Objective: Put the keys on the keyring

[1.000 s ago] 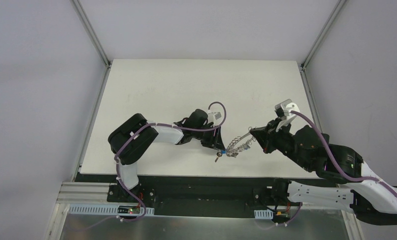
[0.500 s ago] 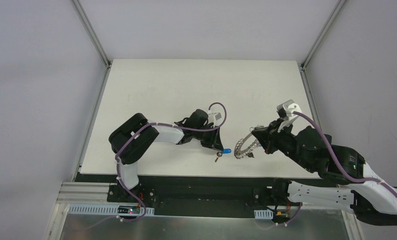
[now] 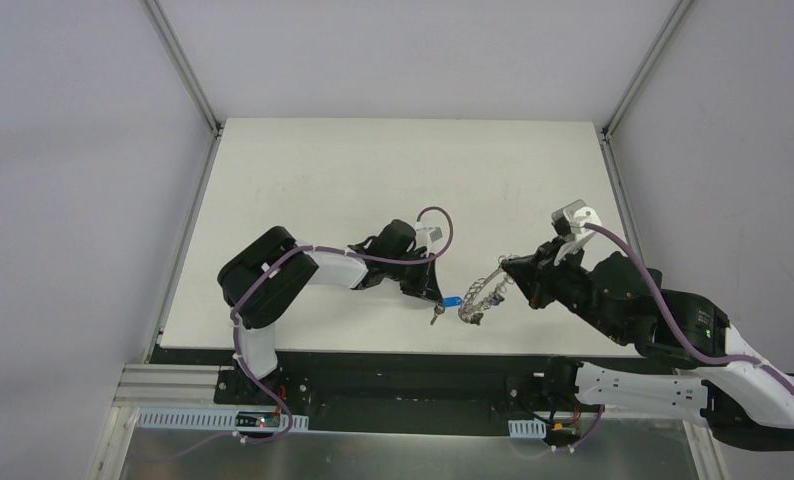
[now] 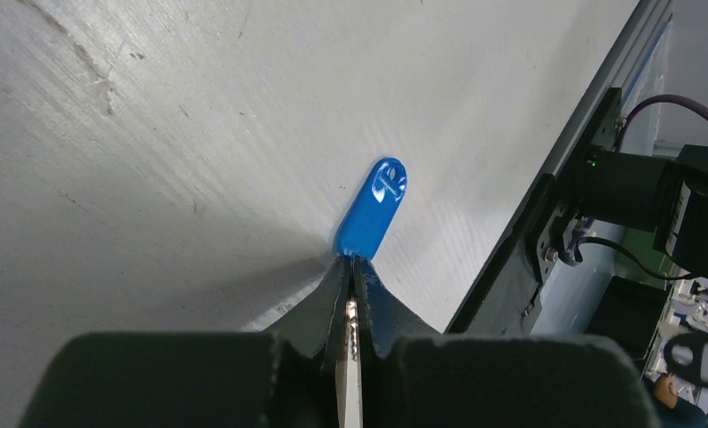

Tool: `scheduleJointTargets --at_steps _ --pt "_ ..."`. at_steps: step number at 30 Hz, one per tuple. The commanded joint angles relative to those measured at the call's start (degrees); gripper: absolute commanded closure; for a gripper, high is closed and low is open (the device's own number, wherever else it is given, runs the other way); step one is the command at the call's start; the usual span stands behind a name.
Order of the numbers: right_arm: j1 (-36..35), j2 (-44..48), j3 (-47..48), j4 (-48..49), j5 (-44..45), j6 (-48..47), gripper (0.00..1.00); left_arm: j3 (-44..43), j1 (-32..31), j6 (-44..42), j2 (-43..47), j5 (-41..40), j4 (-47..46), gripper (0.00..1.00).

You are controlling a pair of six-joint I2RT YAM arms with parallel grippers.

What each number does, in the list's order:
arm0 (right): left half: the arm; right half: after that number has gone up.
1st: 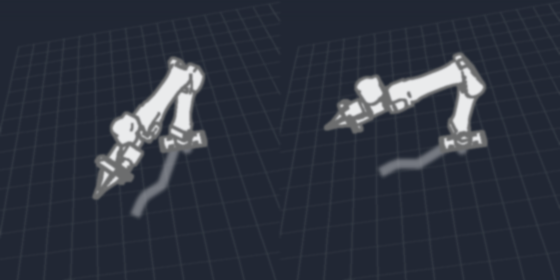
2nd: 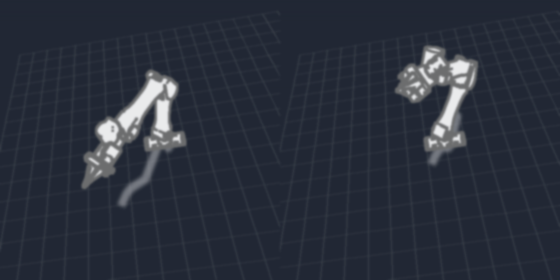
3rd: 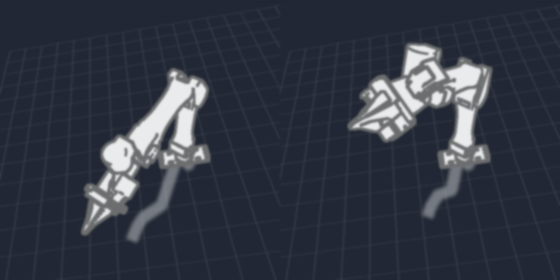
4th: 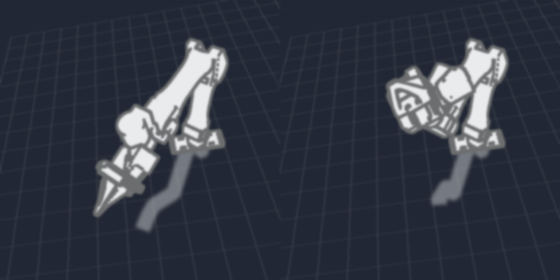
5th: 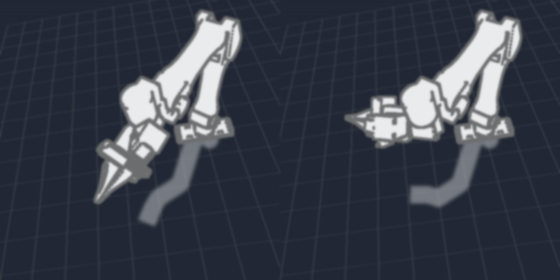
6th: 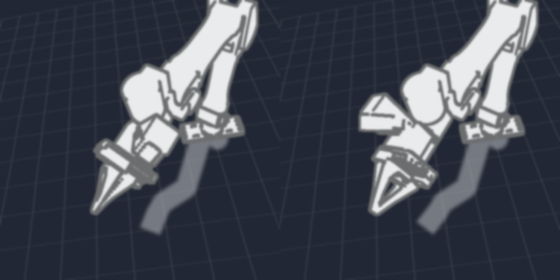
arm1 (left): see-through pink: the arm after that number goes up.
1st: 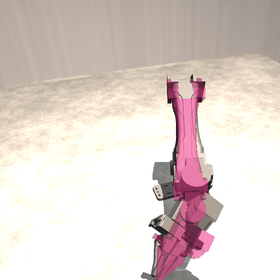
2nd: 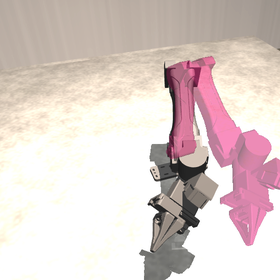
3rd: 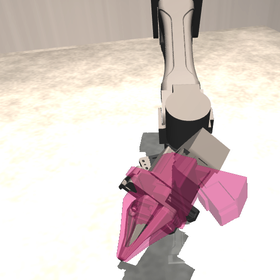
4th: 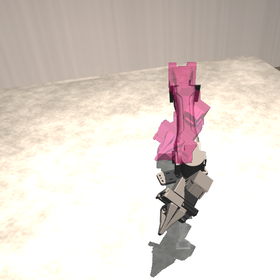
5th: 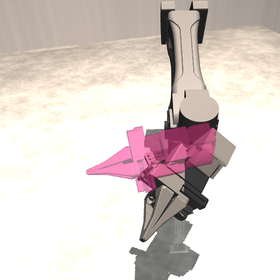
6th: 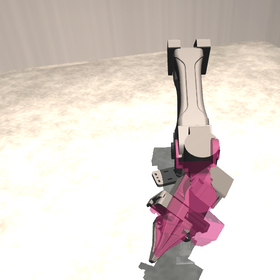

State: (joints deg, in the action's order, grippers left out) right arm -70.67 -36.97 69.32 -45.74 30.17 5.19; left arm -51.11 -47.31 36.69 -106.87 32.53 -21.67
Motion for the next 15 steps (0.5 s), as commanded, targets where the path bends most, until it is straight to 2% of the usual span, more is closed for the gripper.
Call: scheduleJointTargets --at_steps 1,7,15 --pt "0.19 -0.49 1.49 2.25 -0.74 0.48 1.0 -0.13 -0.8 -2.27 1.98 0.07 -0.4 1.0" --pt "0.19 -0.36 1.96 2.22 -2.37 0.2 1.0 -0.72 -0.8 -6.5 14.05 -3.52 7.07 1.0" --pt "0.2 -1.21 3.05 2.16 -8.11 -2.51 1.0 -6.08 -0.82 -13.08 30.65 -8.56 25.04 1.0"
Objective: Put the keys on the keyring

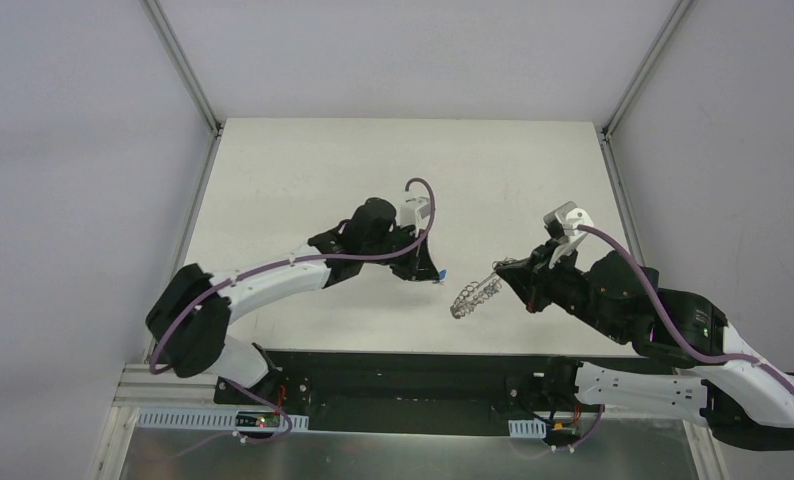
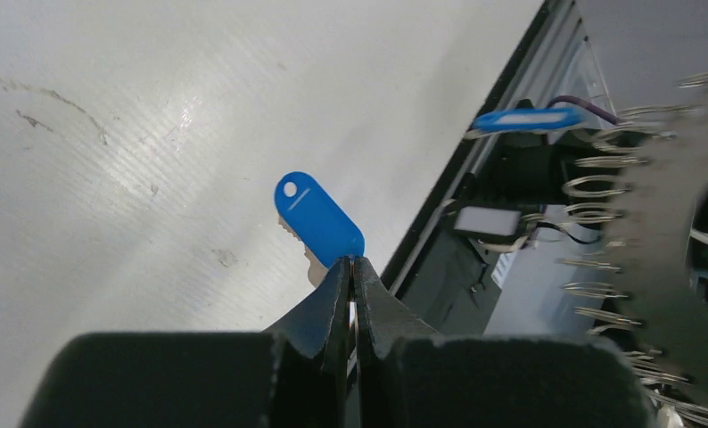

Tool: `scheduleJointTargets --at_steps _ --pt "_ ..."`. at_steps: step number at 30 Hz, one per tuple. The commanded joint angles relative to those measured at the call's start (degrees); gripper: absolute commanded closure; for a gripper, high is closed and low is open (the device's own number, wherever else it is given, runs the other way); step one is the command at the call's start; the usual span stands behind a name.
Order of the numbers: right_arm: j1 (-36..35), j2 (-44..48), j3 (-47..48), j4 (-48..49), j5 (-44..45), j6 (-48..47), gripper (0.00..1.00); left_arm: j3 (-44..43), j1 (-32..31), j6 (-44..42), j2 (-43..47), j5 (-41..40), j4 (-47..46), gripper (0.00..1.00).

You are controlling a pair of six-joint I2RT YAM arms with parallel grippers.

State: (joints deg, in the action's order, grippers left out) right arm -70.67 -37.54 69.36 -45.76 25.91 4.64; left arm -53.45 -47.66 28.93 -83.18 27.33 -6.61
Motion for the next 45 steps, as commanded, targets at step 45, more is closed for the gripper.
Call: scheduleJointTargets --at_steps 45 --pt "2.59 -19.68 12.94 14.2 -65.39 -13.0 1.0 -6.26 -0.42 -15.61 40.18 30.18 1.0 1.0"
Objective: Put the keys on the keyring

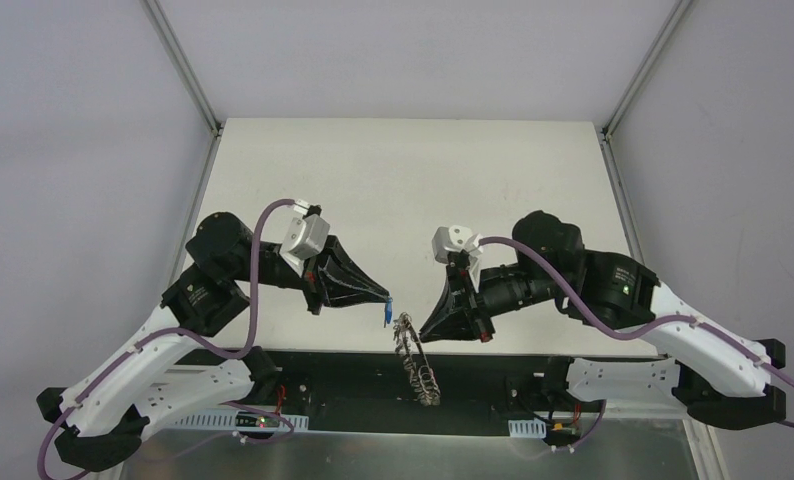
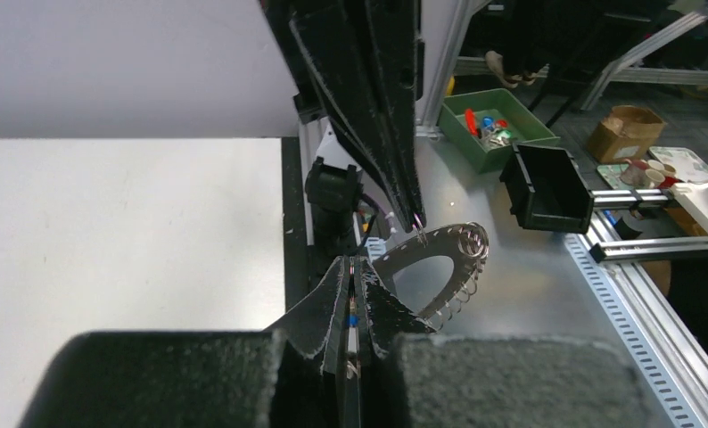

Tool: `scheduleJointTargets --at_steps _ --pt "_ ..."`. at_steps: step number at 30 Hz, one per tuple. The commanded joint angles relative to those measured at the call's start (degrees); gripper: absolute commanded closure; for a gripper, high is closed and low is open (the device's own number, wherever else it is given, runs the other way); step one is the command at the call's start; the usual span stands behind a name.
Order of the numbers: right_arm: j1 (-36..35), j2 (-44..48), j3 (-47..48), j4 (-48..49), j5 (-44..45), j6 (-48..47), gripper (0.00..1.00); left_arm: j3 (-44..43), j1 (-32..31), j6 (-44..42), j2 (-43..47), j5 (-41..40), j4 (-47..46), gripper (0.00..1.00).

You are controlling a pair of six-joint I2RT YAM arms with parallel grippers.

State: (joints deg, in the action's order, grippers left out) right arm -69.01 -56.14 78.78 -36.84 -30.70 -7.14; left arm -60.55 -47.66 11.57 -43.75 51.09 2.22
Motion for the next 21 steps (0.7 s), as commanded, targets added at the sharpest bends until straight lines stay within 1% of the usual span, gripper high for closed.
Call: scheduleJointTargets --at_steps 1,5,11,16,21 --pt "1.33 -1.69 3.94 5.29 -9.94 -1.49 1.0 1.03 -0.42 2.11 0.91 7.37 -8.75 1.0" --pt "3.8 -3.37 5.03 6.08 -15.44 -1.96 1.0 1.9 -0.43 3.24 1.79 10.31 -12.28 1.0" --pt "7.82 -5.52 6.1 9.36 -24.21 -1.45 1.0 2.11 -0.42 4.91 0.96 13.68 -14.98 1.0" --pt "9.7 -8.88 8.42 11.17 -31.2 -1.35 1.0 2.13 -0.51 5.26 0.61 14.13 -15.82 1.0" --pt "9.91 -11.61 10.81 11.26 -34.62 -1.63 1.0 2.2 -0.44 5.04 0.73 13.53 -15.92 1.0"
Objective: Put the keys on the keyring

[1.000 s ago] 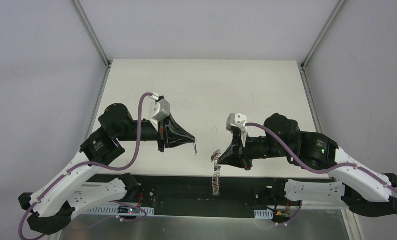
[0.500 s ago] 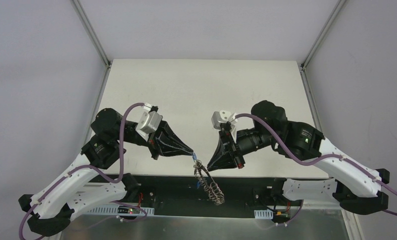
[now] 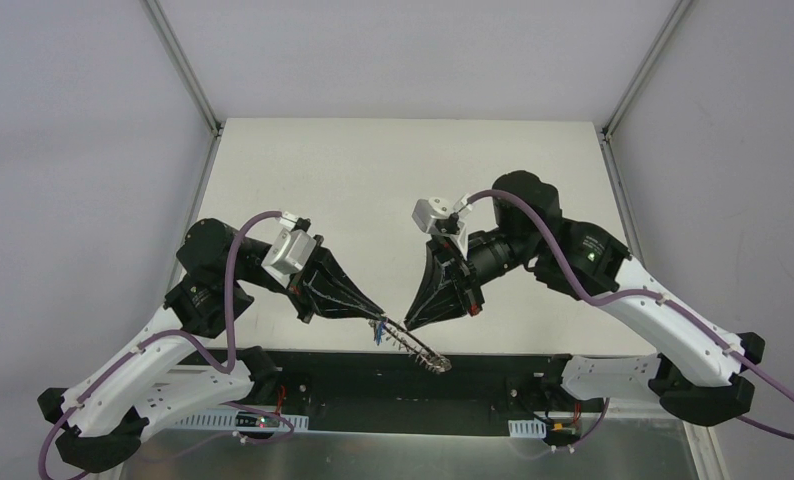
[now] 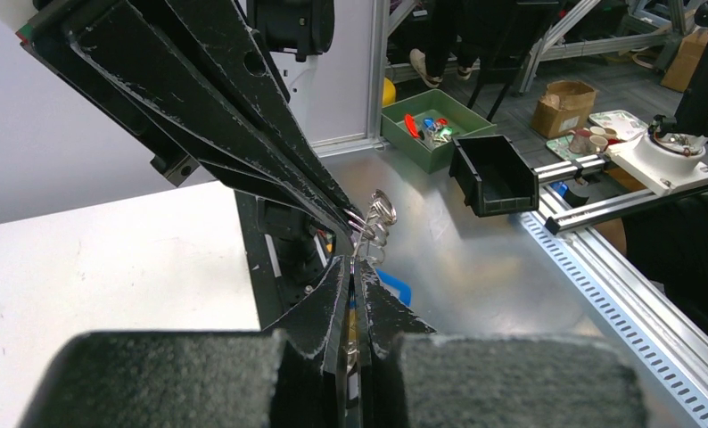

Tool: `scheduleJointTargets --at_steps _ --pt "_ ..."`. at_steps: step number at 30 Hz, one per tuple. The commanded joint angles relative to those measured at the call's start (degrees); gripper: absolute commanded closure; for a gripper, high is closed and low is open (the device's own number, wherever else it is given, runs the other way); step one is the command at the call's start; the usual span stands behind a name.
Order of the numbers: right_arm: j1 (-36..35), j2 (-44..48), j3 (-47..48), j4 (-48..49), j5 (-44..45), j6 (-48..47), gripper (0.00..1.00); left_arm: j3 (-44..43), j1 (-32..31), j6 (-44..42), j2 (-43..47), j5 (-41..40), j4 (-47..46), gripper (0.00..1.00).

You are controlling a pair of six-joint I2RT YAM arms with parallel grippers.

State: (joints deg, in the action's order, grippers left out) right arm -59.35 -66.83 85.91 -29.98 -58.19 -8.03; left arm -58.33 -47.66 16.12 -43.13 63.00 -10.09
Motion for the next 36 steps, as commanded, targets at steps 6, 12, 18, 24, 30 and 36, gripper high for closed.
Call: scheduleJointTargets --at_steps 6,12,18,24,30,36 --pt "0.27 -2.28 4.42 4.84 -8.58 -0.81 1.0 0.05 -0.48 0.58 0.29 1.05 -3.55 1.0" --pt "0.24 -3.32 4.91 5.1 -8.11 -0.73 1.0 -0.08 -0.47 0.62 0.11 1.14 -3.61 1.0" --pt "0.35 -4.72 5.97 5.1 -7.9 -0.77 1.0 -0.15 -0.56 0.82 0.07 1.55 -3.71 1.0" --pt "0.38 -5.82 6.67 5.16 -8.31 -0.68 1.0 0.14 -0.53 0.93 0.51 1.44 -3.7 1.0" --pt "0.38 -6.48 7.19 5.11 -8.95 -0.47 1.0 0.16 -0.44 0.76 0.7 1.49 -3.67 1.0" --pt "0.3 -6.89 6.97 3.61 -8.96 -1.33 1.0 0.38 -0.54 0.58 0.64 1.31 -3.67 1.0"
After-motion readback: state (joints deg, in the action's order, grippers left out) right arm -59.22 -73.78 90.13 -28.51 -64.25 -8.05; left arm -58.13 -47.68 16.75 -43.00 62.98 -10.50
